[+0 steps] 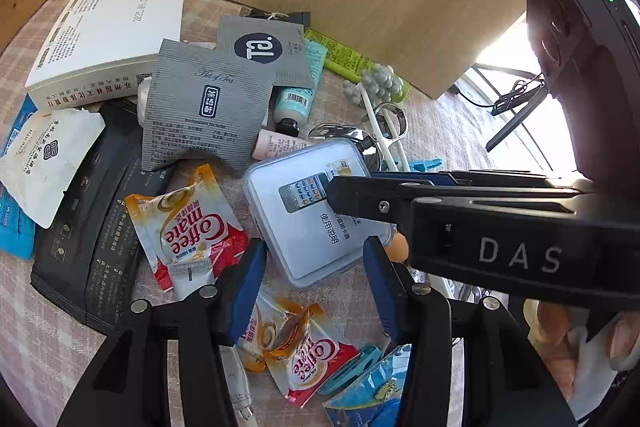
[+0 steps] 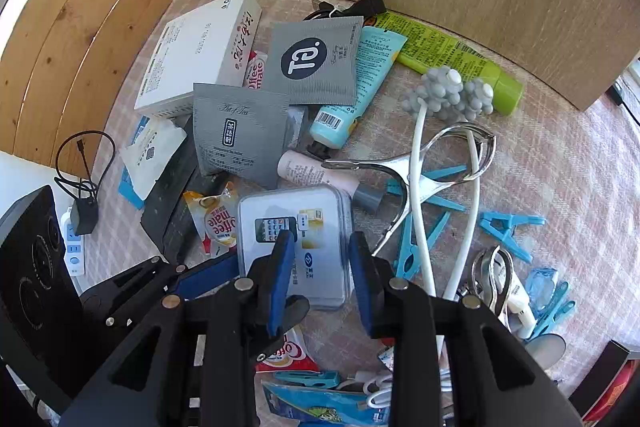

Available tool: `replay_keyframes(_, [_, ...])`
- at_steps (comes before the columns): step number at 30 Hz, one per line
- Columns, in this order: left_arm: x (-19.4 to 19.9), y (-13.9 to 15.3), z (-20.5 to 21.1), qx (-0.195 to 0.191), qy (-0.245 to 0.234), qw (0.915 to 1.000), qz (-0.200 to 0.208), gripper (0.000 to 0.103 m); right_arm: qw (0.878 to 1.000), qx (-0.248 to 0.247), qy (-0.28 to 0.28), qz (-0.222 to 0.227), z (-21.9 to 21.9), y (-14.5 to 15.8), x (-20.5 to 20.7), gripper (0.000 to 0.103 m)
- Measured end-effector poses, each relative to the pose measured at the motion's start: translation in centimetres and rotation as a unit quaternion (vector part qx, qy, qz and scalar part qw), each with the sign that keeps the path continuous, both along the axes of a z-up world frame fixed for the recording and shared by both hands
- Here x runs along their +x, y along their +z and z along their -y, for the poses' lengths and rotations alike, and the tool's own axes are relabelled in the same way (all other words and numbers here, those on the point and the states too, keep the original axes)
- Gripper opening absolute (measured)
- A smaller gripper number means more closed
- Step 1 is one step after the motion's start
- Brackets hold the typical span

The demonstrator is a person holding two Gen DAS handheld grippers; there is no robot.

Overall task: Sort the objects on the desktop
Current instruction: 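Grasp the white tin box with the right tool, then carry the white tin box into the tray and open the right tool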

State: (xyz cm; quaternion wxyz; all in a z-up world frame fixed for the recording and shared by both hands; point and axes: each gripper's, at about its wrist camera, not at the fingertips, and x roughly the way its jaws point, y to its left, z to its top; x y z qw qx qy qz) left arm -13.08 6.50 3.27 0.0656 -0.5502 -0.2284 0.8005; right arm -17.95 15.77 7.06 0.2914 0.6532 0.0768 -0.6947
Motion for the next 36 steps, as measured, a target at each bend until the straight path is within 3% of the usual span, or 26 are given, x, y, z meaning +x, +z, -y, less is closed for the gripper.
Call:
replay_keyframes(7, [0.6, 2.7, -2.6, -0.015, -0.029, 0.9993, -0.017, 0.047, 1.000, -0.009, -0.012, -0.021, -2.8, 2.7, 1.2, 0.029])
replay_keyframes(13, [1.1, 5.1, -7.6, -0.021, -0.084, 0.9957, -0.034, 0.047, 0.997, -0.019, -0.059, -0.042, -8.8, 4.9, 2.4, 0.029])
replay_keyframes(18, [1.5, 6.6, -14.4, -0.020, -0.149, 0.9880, -0.035, 0.047, 0.991, -0.025, -0.121, -0.045, -16.6, 6.4, 4.0, 0.029])
replay_keyframes(23, [2.0, 7.7, -23.2, -0.027, -0.219, 0.9744, -0.041, 0.047, 0.982, -0.017, -0.180, -0.048, -25.4, 7.3, 5.4, 0.029])
replay_keyframes(30, [3.9, 8.1, -34.8, -0.004, -0.267, 0.9629, -0.039, 0.047, 0.971, 0.005, -0.235, -0.047, -37.7, 7.7, 7.0, 0.029])
replay_keyframes(36, [5.8, 8.0, -41.8, -0.009, -0.293, 0.9551, -0.040, 0.047, 0.967, 0.015, -0.250, -0.043, -45.0, 7.5, 8.7, 0.029])
